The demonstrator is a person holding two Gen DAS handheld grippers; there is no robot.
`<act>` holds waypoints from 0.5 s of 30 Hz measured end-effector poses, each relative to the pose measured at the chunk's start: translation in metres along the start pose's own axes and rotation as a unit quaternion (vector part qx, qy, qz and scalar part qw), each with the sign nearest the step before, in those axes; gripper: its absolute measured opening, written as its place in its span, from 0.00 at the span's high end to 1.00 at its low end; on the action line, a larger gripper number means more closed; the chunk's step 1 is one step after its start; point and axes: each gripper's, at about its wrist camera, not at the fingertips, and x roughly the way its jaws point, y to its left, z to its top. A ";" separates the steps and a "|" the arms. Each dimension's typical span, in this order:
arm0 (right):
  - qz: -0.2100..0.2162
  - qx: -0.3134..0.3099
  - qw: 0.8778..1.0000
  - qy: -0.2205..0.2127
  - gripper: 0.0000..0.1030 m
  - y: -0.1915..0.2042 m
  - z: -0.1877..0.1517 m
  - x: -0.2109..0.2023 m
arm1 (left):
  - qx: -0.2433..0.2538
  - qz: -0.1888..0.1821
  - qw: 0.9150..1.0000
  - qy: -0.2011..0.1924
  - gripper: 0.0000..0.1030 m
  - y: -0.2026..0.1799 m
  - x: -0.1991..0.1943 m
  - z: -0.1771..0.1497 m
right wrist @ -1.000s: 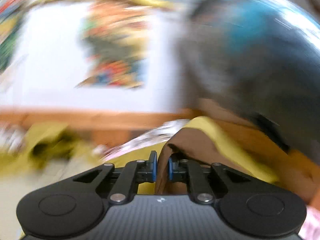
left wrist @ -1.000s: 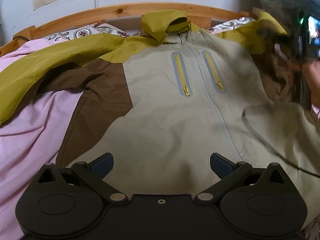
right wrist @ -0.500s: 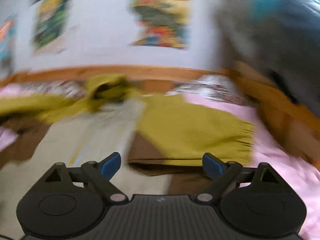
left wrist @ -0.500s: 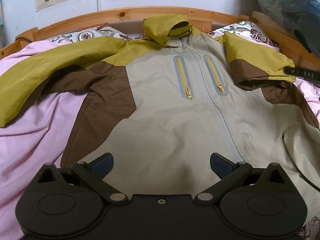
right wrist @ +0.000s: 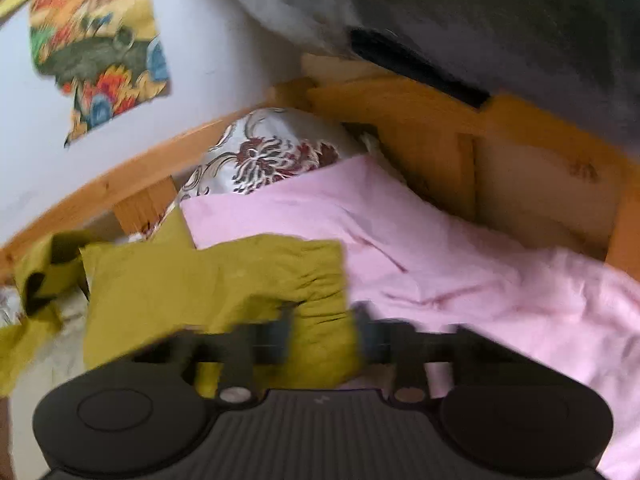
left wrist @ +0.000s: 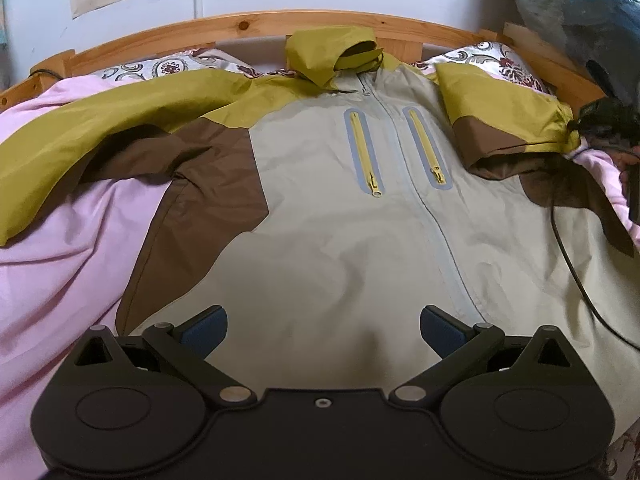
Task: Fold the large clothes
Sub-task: 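Move the right tool to the olive sleeve cuff and grasp it, then lift the sleeve with the right tool and lay it across the jacket body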
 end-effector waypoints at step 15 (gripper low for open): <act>0.359 -0.272 0.889 -0.083 0.99 0.235 -0.024 -0.124 | 0.016 -0.016 1.000 -0.002 0.01 -0.018 -0.006 -0.007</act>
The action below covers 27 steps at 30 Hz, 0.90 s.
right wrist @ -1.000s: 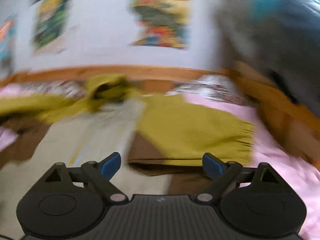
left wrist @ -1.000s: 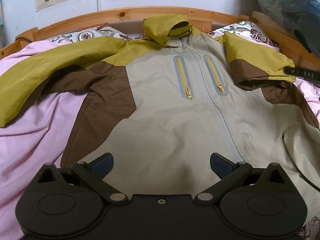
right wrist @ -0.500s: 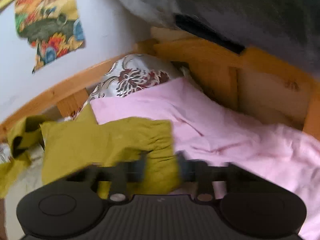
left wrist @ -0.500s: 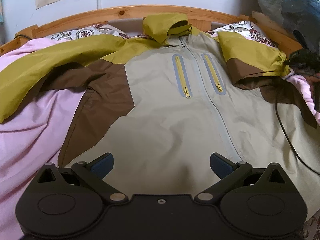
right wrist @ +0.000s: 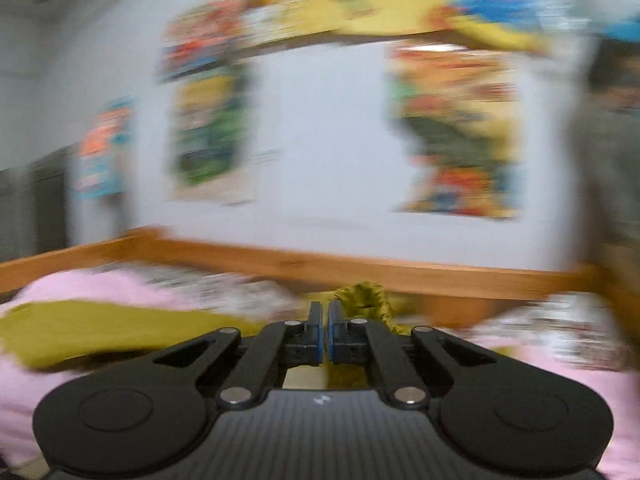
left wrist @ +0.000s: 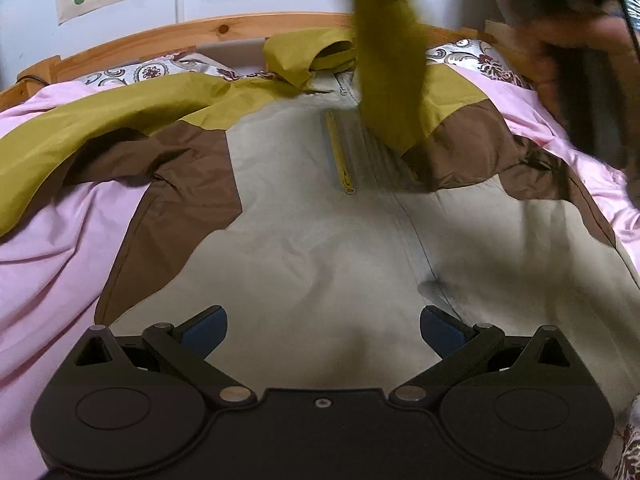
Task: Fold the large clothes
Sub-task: 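Lift the sleeve with the right tool and lay it across the jacket body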
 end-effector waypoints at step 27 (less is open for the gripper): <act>-0.200 0.225 0.939 0.164 0.92 -0.207 -0.123 0.002 | 0.028 0.108 0.989 -0.101 0.01 0.044 0.086 0.056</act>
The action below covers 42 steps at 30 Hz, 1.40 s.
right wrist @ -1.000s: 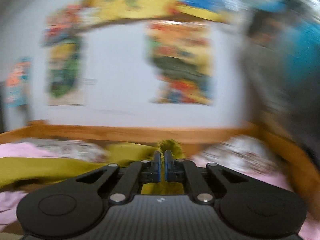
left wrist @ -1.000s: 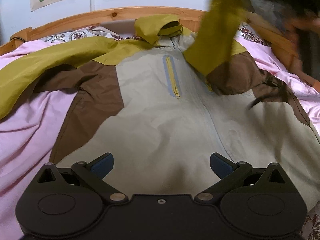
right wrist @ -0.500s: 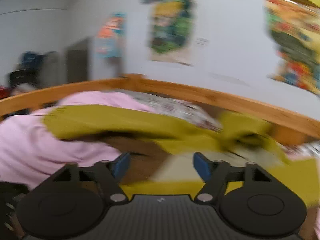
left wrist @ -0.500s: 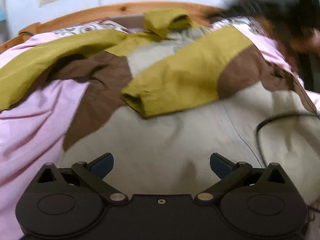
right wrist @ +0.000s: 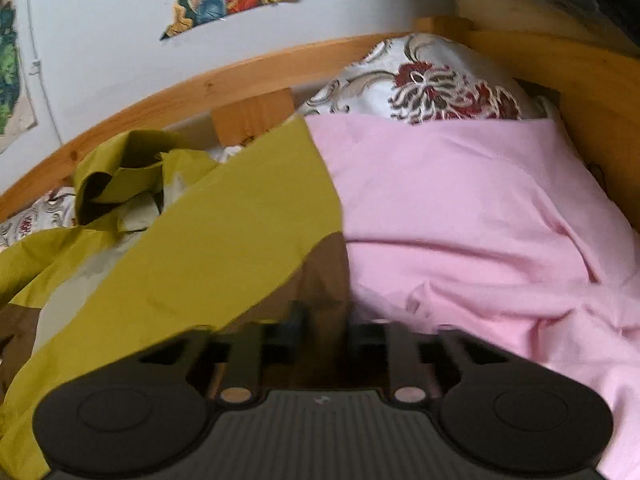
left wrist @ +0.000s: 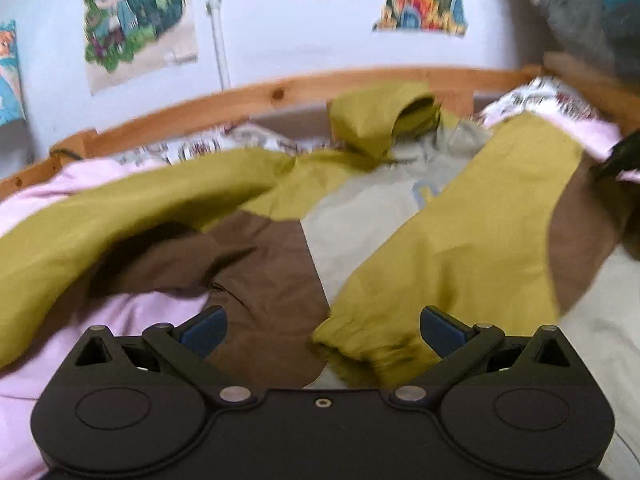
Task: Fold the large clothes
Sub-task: 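Lift the sleeve with the right tool and lay it across the jacket body, then grasp the other olive sleeve cuff with the left tool and lift it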
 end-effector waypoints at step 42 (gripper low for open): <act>0.194 0.026 0.981 0.002 0.06 0.112 -0.138 -0.136 | -0.288 0.263 0.920 0.032 0.34 0.259 -0.105 -0.019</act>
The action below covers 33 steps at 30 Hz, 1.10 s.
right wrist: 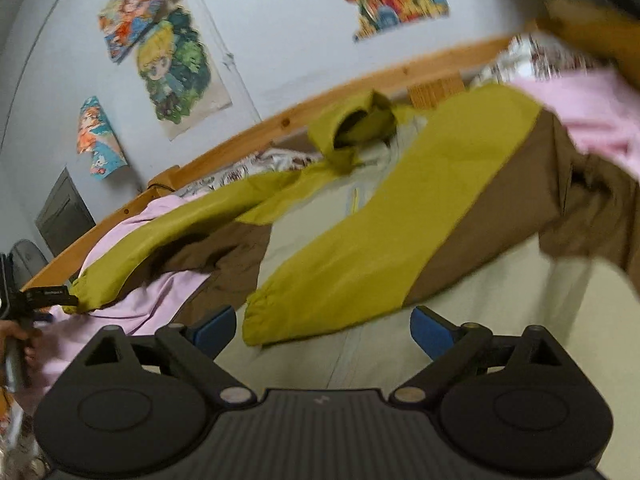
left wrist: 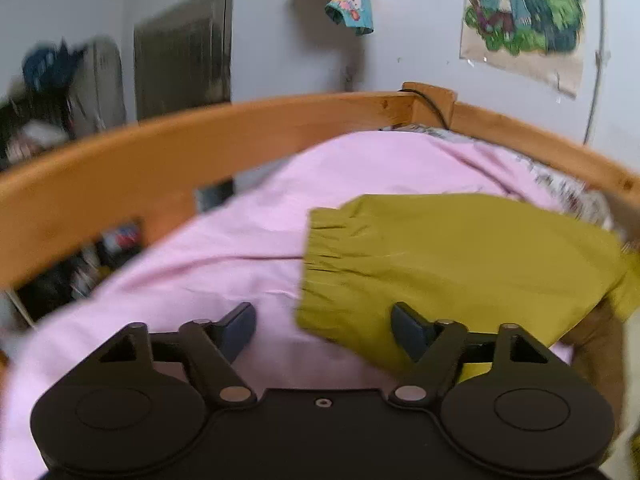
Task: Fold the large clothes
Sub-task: 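Grasp the other olive sleeve cuff with the left tool and lift it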
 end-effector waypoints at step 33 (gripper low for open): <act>-0.132 0.061 0.983 -0.113 0.06 -0.074 0.021 -0.043 | 0.321 -0.529 0.765 -0.180 0.92 -0.321 -0.197 -0.125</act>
